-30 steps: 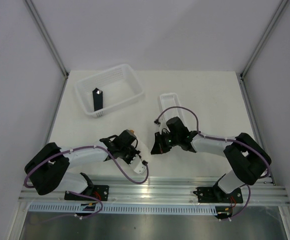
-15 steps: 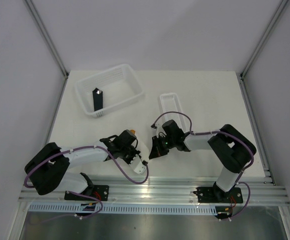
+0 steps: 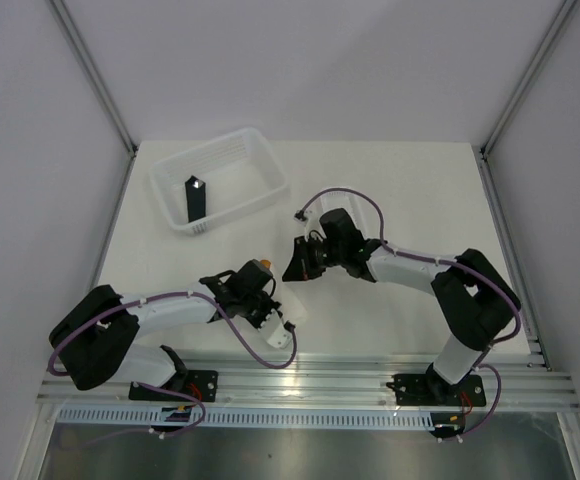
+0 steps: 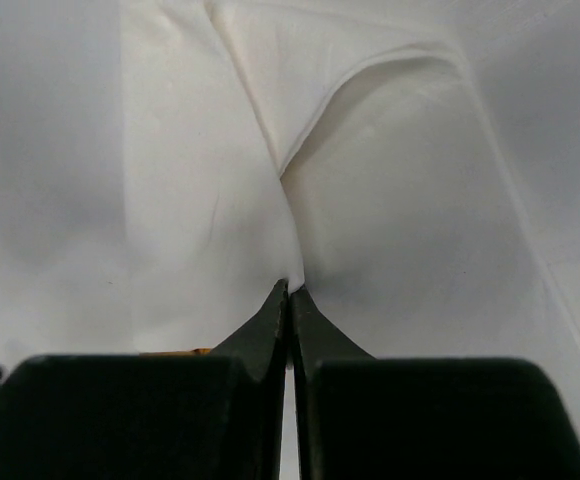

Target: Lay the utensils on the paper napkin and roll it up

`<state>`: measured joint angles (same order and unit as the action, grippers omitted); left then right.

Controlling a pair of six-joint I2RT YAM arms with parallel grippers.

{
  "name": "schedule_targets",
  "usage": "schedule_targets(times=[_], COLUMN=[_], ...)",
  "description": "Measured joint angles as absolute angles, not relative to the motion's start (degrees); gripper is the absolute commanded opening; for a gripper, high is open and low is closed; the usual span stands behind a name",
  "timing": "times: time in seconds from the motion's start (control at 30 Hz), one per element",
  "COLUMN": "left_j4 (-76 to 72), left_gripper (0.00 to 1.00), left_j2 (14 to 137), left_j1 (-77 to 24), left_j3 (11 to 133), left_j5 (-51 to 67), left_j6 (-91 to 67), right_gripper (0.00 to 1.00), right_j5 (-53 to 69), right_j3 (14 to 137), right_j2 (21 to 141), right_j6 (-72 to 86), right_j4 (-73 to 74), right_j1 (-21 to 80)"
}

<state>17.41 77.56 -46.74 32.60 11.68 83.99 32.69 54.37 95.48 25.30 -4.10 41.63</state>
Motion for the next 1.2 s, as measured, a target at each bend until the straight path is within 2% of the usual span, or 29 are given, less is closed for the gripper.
schedule_targets(times=[0.2,0.57,0.63,0.8,1.0,1.1,1.2], left_j4=[17.1,15.7,15.6,16.4,26.6,32.7,36.2], left_gripper=[0.05,0.06,0.15,0.28,0.55,0.56,0.55], left_j2=[77.6,77.3,77.3,76.2,73.8,71.0,65.7], left_j1=[-46.7,-46.5,-46.4,-46.2,-46.2,-46.3,-46.7], left_j3=[32.6,31.8,31.7,31.6,36.1,40.4,39.6], left_j5=[11.7,11.7,11.7,11.2,11.0,11.1,10.8], left_j6=[84.2,85.1,85.2,85.6,83.9,83.5,83.6], right_gripper=[0.00,0.00,0.00,0.00,0.00,0.00,0.00], right_j5=[34.5,36.5,36.7,35.6,34.9,34.7,34.3], right_j3=[55.8,58.2,58.7,59.7,59.7,59.7,59.7], right_j2=[104.7,112.1,113.6,114.6,114.7,114.7,114.7], right_j6=[27.4,28.0,28.6,29.6,31.7,32.2,32.6], right_j4=[-7.2,-9.4,-9.4,-9.1,-9.2,-9.4,-9.5], right_j1=[42.5,45.6,45.6,45.5,45.3,45.2,45.1])
